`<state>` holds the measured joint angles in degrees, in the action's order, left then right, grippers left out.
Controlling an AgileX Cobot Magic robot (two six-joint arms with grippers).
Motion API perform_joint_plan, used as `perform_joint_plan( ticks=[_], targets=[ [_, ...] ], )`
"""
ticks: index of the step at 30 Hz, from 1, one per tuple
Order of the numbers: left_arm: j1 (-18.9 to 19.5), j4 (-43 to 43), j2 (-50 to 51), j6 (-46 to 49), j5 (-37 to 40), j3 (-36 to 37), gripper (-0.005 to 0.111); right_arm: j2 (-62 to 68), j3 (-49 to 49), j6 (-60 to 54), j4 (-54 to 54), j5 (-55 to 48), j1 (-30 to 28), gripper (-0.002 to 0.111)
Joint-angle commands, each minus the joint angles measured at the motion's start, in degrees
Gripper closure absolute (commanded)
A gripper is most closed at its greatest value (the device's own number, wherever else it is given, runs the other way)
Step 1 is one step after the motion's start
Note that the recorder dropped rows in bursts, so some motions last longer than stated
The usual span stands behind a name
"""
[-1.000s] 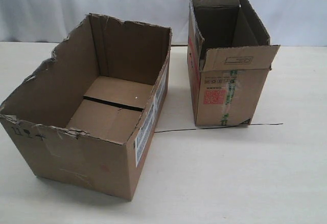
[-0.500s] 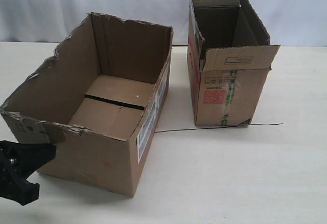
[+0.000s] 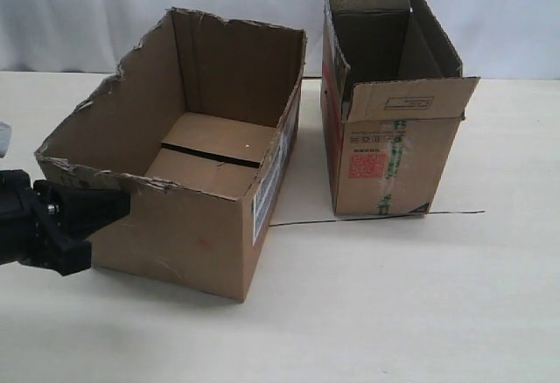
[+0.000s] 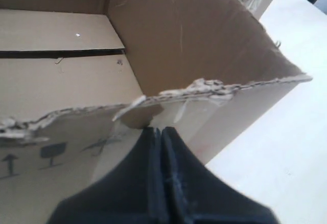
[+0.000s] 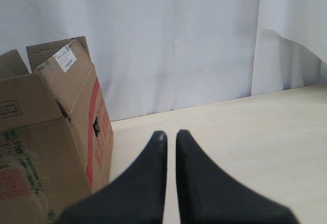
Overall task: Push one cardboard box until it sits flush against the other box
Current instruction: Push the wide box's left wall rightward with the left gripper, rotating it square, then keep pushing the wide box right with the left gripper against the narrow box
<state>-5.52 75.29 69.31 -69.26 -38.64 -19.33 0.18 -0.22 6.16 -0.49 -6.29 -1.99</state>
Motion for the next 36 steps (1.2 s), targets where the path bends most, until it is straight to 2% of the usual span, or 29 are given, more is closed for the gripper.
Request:
perform_joint_plan(
  ticks=[1, 4, 10, 12, 14, 31, 36],
  targets=[
    [-0.52, -2.55, 5.37, 1.79, -6.49, -2.63, 0.107, -0.18, 0.22, -0.43, 0.08, -0.06, 0.08, 0.103],
    [-0.52, -1.43, 8.96, 1.79, -10.07, -3.52, 0.107, -0.18, 0.22, -0.43, 0.08, -0.06, 0.08, 0.103],
    [-0.52, 2.45, 14.43, 1.79, -12.14, -3.65, 0.107, -0.18, 0.22, -0.43, 0.08, -0.06, 0.08, 0.103],
    [-0.52, -0.51, 15.18, 3.41, -15.58, -3.89, 0.107, -0.18, 0.22, -0.43, 0.08, -0.06, 0.08, 0.103],
    [-0.52, -3.64, 15.41, 4.88, -15.48, -4.68, 0.107, -0.18, 0.22, -0.43, 0.08, -0.06, 0.08, 0.103],
    [-0.52, -8.86, 25.63, 4.99, -16.75, -13.35, 0.107, -0.18, 0.22, -0.43, 0.08, -0.06, 0.08, 0.103],
    [-0.62, -11.23, 28.47, 4.99, -19.19, -15.71, 0.107, -0.18, 0.22, -0.43, 0.08, -0.06, 0.08, 0.103]
  ],
)
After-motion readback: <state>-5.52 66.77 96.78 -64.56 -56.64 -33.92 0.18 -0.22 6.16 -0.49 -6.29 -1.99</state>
